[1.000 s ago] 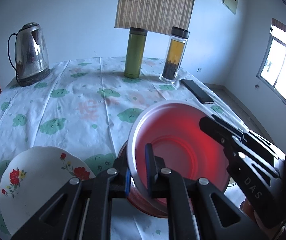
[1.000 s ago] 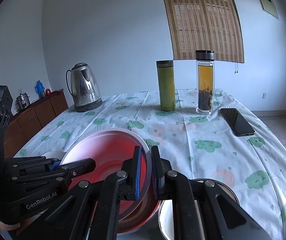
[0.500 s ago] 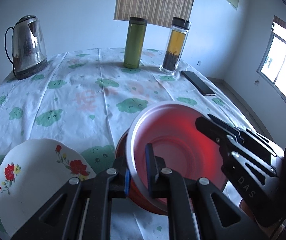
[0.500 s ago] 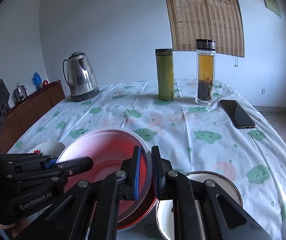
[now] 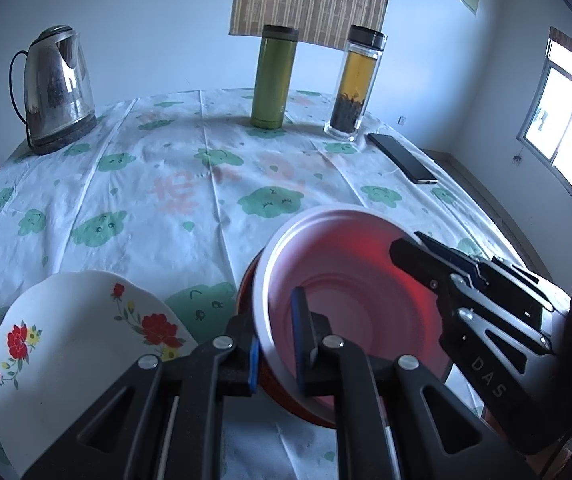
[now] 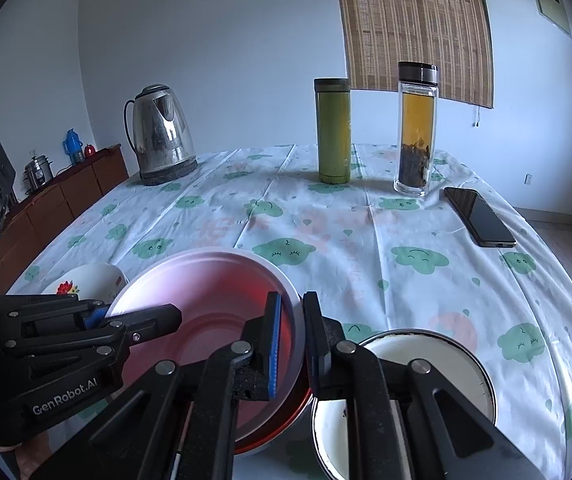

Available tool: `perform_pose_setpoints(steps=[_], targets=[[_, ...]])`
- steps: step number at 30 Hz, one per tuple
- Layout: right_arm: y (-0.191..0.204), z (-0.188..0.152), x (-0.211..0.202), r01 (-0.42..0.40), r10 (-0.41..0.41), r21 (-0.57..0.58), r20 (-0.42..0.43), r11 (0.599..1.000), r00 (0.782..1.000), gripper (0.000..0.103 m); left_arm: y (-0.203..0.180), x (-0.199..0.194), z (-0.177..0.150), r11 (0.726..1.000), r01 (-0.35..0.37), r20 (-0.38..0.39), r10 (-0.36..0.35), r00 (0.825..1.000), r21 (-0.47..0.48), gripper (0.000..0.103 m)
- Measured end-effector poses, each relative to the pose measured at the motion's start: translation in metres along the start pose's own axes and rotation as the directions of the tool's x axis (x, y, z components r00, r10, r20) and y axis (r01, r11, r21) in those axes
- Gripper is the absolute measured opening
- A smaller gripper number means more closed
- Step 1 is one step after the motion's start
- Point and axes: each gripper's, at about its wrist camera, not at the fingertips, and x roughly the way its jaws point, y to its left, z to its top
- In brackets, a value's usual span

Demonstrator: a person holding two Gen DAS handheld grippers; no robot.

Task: Organize plates and bowls
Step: 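Open both tools and release the pink basin rim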

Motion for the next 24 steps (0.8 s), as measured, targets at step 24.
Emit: perform_pose_setpoints(steps=[24], targets=[[0.0064,-0.0053,-0.0011,-0.013,0.013,-0.032,0.007,0.999,1.000,0.029,-0.0017,-0.0030,-0.0008,1.000,0.007,0.015,-0.007,1.000,0.011,0.024]])
